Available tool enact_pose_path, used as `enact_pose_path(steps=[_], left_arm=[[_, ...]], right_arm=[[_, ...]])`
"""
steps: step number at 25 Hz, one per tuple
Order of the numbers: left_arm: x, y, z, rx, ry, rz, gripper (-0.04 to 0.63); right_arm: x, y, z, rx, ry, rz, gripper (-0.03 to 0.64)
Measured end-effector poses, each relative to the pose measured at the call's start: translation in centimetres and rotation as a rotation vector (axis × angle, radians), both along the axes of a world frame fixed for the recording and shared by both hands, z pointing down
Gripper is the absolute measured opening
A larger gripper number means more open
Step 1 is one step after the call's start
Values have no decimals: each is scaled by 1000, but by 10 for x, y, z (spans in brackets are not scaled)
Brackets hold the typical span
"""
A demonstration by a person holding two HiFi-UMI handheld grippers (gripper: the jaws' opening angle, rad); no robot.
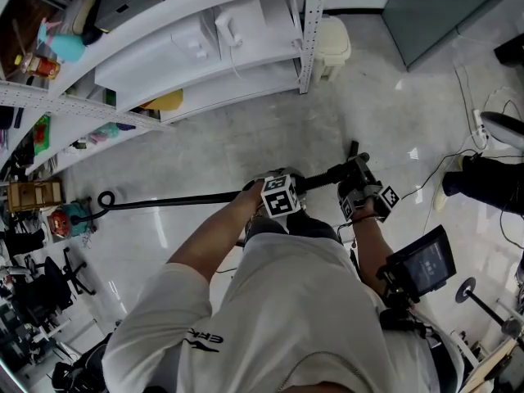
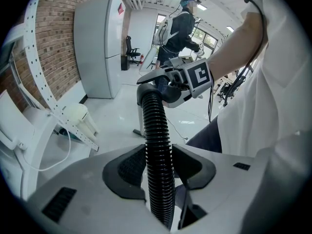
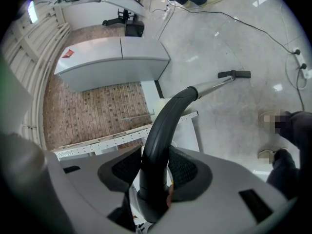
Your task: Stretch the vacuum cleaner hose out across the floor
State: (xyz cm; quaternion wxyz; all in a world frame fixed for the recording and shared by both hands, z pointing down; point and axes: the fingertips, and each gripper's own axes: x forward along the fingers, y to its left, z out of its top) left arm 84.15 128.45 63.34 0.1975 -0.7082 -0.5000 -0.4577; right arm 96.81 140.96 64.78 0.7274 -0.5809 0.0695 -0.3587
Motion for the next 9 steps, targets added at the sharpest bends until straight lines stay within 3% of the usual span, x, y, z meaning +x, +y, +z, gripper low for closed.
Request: enact_pose_path(steps=[9], left_arm=[[-2,-1,2,-3,-4,-9,169]], right_arm=[[0,-1,5,-1,2,-9,173]])
